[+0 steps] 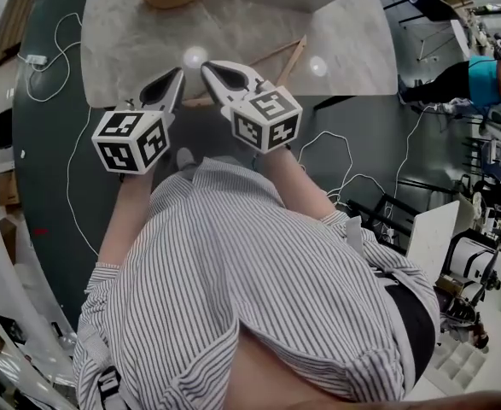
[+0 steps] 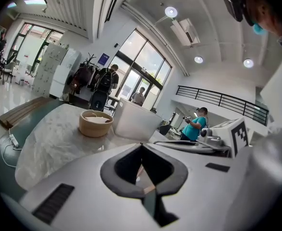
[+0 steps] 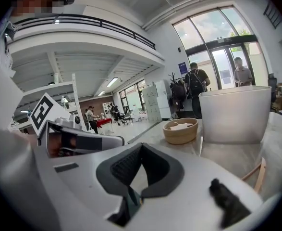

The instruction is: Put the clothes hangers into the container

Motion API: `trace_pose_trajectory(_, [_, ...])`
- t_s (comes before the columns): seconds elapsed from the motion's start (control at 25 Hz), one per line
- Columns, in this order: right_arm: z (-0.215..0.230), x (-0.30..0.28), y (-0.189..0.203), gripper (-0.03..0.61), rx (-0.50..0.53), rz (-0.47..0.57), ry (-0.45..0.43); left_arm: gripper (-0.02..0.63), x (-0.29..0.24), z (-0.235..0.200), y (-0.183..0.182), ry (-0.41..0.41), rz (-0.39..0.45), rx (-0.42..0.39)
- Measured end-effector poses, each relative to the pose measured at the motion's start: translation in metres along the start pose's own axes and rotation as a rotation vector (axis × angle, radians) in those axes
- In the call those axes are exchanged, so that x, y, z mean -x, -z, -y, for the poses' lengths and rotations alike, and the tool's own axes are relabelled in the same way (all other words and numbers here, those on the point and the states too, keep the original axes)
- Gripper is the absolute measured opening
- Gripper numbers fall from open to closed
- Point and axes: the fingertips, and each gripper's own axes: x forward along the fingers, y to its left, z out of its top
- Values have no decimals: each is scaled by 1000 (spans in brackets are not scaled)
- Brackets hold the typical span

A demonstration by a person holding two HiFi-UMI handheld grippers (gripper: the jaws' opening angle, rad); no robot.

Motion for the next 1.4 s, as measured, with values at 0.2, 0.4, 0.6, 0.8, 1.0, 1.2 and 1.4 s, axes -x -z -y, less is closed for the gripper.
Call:
trace_pose_trajectory(0.2, [1, -1, 6, 15, -7, -12, 16, 11, -4, -4, 8, 23, -36, 2])
trace_pose_trajectory(0.4, [10, 3, 14, 15, -6, -34, 36, 11, -11, 0, 15, 34, -52, 15])
trace_pose_trajectory(0.6, [17, 9, 13, 15, 14, -48, 20, 11, -19, 6, 16, 20, -50, 31])
trace_pose_trajectory(0.8, [20, 9, 19, 15, 10, -77, -23, 11, -21, 9, 19, -5, -48, 47])
trace_pose_trajectory(1.0, [20, 3, 29, 15, 50, -117, -36, 11, -20, -4, 30, -41, -55, 83])
trace_pose_trajectory(1.2, [21, 10, 44, 15, 95, -179, -36, 11, -18, 0, 45, -56, -71, 120])
trace_pose_trajectory(1.4, [23, 12, 55, 17, 206, -254, -17, 11, -16, 0, 60, -78, -89, 149])
